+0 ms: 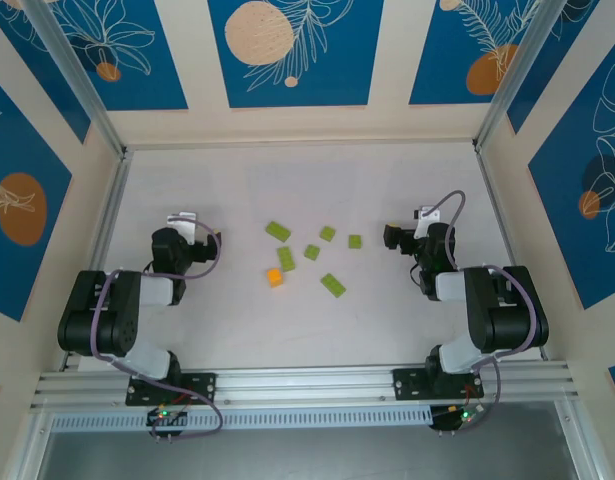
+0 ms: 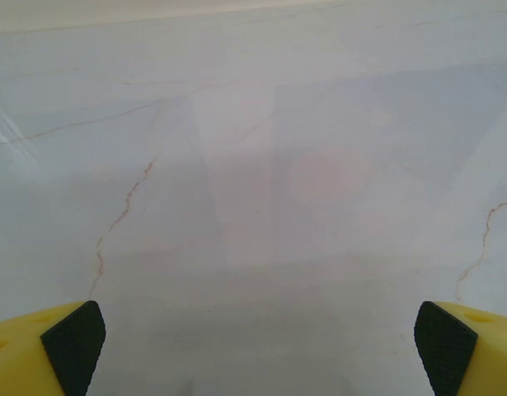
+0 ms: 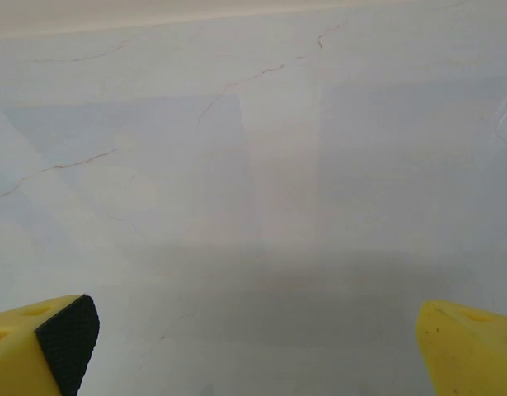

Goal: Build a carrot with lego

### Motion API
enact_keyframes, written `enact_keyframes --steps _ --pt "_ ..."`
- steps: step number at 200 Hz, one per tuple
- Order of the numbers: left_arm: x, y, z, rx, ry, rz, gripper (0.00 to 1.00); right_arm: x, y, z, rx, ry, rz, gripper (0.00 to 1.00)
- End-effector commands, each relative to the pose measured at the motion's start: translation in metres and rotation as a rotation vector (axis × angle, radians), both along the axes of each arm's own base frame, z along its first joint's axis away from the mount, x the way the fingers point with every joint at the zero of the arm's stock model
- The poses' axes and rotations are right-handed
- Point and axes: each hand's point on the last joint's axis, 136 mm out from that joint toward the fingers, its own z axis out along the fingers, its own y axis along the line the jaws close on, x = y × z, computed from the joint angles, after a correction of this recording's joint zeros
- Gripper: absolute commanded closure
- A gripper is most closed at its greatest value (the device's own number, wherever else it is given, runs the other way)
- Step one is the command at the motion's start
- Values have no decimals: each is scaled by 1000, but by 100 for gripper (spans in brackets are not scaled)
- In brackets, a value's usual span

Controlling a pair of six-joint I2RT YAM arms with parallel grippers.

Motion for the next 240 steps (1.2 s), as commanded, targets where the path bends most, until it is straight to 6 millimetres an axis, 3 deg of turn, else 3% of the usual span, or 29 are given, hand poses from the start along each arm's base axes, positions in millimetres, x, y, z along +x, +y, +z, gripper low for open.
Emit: enact_keyframes --steps 1,123,156,189,206,225,240 --pt "4 -4 10 9 -38 -20 1 8 2 12 17 -44 15 0" --pt "4 -3 11 9 -42 -12 1 8 2 13 18 -46 15 1" --pt "2 15 38 11 8 104 1 9 -5 17 17 -46 -34 7" --pt "-23 71 68 -28 117 501 1 1 -22 50 57 73 -180 9" --pt "-35 84 72 -20 149 595 1 -7 1 62 90 170 -113 6" --pt "-31 66 73 -68 191 491 1 -18 45 70 56 325 18 1" --pt "-30 58 72 -113 230 465 1 -29 80 65 -17 470 107 0"
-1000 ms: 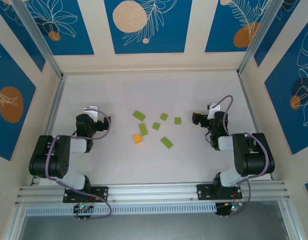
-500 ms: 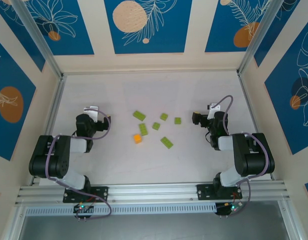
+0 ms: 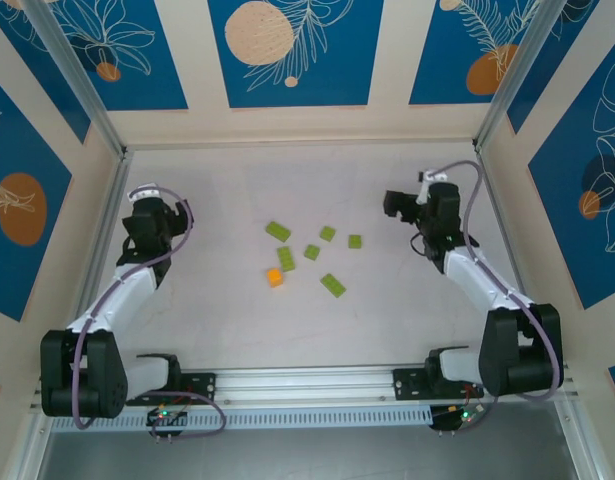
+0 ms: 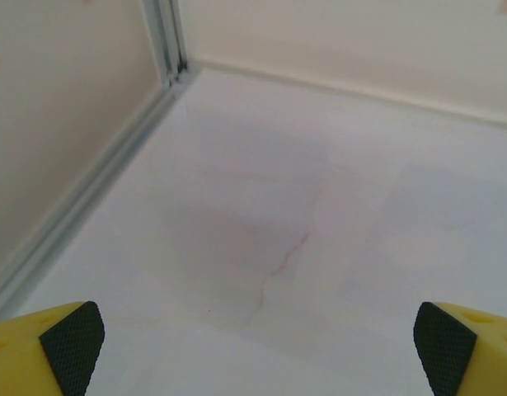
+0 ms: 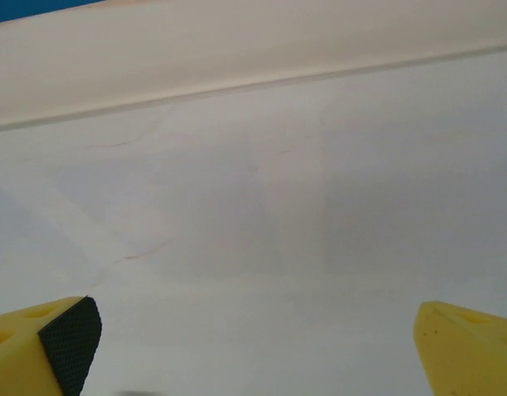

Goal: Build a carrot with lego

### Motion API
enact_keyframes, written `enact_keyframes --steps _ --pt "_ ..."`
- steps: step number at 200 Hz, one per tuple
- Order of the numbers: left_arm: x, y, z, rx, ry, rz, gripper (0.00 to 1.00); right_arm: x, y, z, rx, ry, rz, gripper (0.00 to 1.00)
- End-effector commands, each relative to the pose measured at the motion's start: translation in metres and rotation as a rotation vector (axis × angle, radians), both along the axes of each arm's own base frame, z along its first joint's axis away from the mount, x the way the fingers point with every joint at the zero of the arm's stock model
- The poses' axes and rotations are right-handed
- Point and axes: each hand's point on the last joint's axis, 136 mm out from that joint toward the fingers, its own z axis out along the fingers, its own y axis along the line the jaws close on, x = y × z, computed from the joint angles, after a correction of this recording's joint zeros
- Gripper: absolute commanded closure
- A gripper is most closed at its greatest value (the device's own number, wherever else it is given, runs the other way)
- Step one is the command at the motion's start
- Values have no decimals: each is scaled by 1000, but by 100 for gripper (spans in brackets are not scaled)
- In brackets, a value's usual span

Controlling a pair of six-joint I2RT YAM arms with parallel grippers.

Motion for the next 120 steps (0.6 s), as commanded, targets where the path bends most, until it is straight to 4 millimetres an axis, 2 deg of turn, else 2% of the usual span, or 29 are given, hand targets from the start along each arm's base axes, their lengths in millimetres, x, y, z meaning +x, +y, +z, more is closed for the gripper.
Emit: enact_keyframes --steps 1,22,42,65,91,120 --pt "-19 -5 -30 -81 173 16 1 -48 50 -47 -78 400 146 0" --pt "-32 7 -39 -164 246 176 1 -67 100 -60 -126 622 256 1" --pt "-23 -6 -39 -226 263 111 1 -80 151 -73 -122 796 333 0" --pt "-24 -8 -37 -242 258 112 2 -88 200 -89 -184 863 387 3" --pt "-28 -5 -35 -229 264 115 3 -95 243 -102 -198 902 439 7" --pt "-29 -7 -36 -237 256 107 3 -101 274 -107 -204 915 488 14"
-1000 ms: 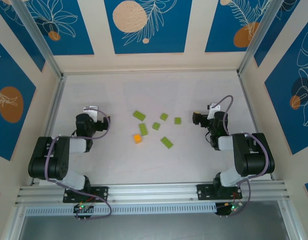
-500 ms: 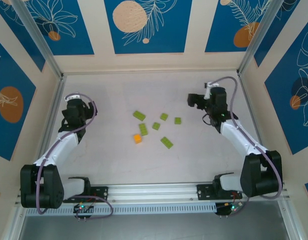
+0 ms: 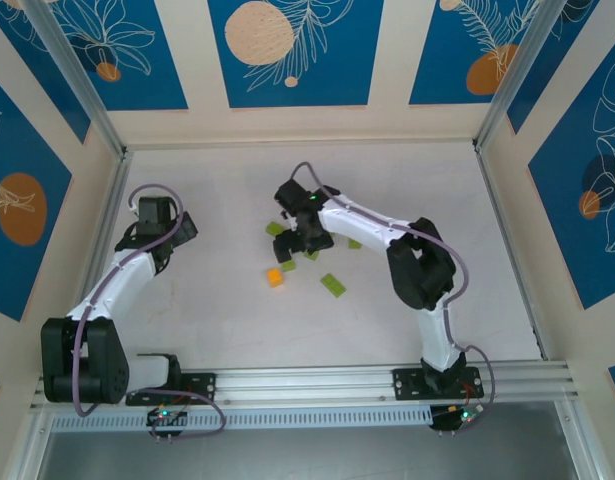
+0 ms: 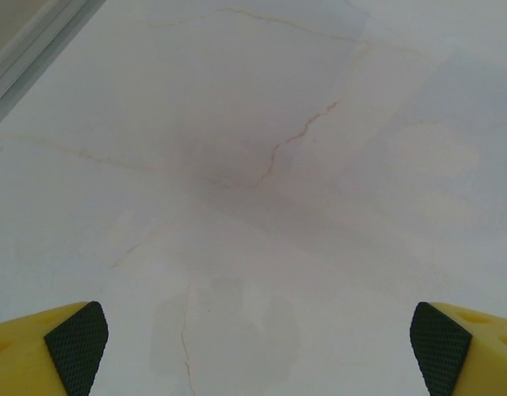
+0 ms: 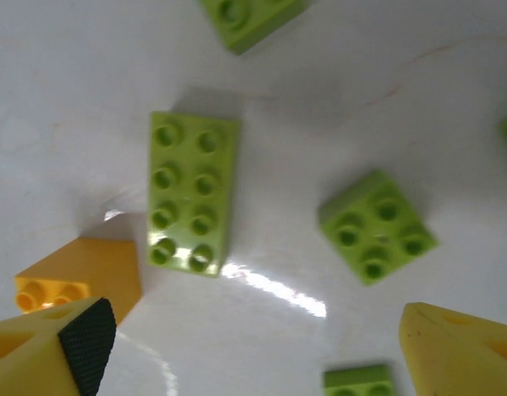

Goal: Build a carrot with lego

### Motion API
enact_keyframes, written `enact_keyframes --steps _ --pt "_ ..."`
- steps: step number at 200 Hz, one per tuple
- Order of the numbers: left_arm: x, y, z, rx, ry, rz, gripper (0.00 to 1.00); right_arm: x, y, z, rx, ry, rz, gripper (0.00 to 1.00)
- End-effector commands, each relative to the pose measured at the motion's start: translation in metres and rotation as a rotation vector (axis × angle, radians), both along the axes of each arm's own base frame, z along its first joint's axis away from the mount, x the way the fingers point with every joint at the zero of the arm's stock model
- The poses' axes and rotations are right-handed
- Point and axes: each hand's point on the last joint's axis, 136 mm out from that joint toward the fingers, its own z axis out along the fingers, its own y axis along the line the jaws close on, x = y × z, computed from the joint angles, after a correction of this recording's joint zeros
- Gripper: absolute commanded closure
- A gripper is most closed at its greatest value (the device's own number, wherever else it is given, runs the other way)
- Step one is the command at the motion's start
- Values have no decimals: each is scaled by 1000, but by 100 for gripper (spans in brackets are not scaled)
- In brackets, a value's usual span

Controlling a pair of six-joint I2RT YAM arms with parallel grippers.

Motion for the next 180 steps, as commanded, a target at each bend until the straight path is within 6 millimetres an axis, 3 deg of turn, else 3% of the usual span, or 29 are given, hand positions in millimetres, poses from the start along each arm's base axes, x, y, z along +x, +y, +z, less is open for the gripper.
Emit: enact_keyframes --steps 1,23,67,180 --pt "-1 0 9 -26 -20 11 3 -13 14 12 15 60 -10 15" --pt "0 0 9 -25 -19 7 3 -13 28 6 19 71 9 20" --pt "-1 -2 12 -29 -27 -2 3 1 37 -6 -1 62 14 31" --pt "3 -5 16 -42 -40 -18 3 16 37 -31 -51 92 0 43"
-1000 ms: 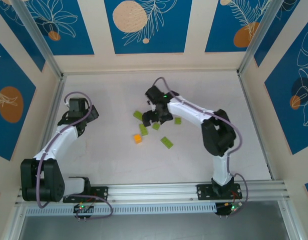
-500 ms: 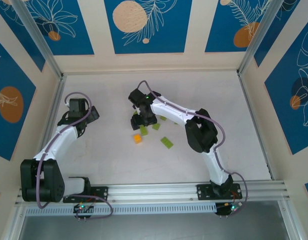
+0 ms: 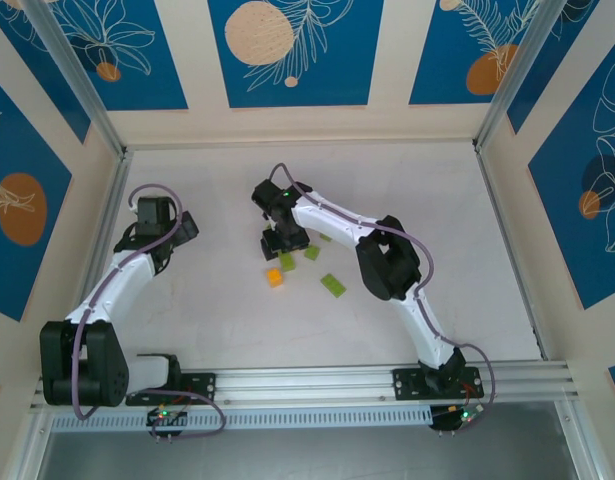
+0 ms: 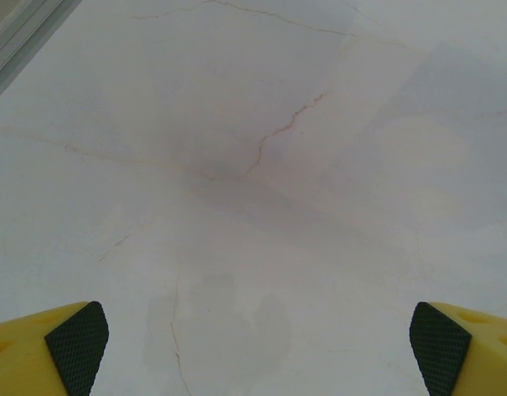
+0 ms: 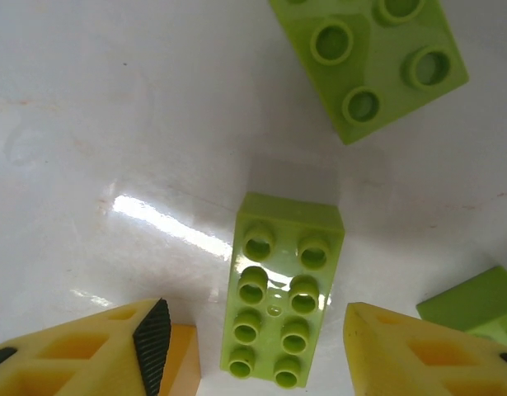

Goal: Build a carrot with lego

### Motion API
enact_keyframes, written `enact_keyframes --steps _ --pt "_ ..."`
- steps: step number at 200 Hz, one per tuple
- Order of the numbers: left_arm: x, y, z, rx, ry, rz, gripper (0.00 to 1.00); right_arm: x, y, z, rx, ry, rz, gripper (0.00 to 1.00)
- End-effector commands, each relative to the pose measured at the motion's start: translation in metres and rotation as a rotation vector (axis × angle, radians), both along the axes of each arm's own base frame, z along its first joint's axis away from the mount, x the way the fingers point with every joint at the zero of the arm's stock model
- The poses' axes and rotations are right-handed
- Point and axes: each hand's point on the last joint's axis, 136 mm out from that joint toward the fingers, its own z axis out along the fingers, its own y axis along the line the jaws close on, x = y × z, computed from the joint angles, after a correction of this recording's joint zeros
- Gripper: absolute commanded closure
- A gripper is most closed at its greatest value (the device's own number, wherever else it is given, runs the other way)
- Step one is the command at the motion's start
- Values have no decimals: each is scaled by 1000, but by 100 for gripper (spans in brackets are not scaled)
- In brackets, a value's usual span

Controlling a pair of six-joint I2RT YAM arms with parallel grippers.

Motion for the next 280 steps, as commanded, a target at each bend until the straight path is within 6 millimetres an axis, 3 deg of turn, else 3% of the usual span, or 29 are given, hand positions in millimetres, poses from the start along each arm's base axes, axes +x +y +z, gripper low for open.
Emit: enact_keyframes --steps 1,74,117,157,224,246,280 --pt "3 0 13 -20 -30 4 3 1 -3 -7 -16 31 -3 43" --pt "5 -1 13 -22 -32 -5 3 -1 -6 -18 -46 55 4 45" --pt "6 -2 12 -24 -30 -8 3 -1 -9 -21 -66 56 4 54" --pt "6 -2 13 -23 -32 -10 3 -4 -7 -5 -58 34 19 62" --pt "5 -4 14 -31 -32 -19 3 -37 -7 59 11 23 86 64" --pt "5 -5 14 -34 -32 -22 3 -48 -4 61 33 49 89 64" --pt "5 -5 16 -35 -35 -23 3 -58 2 49 48 90 81 64"
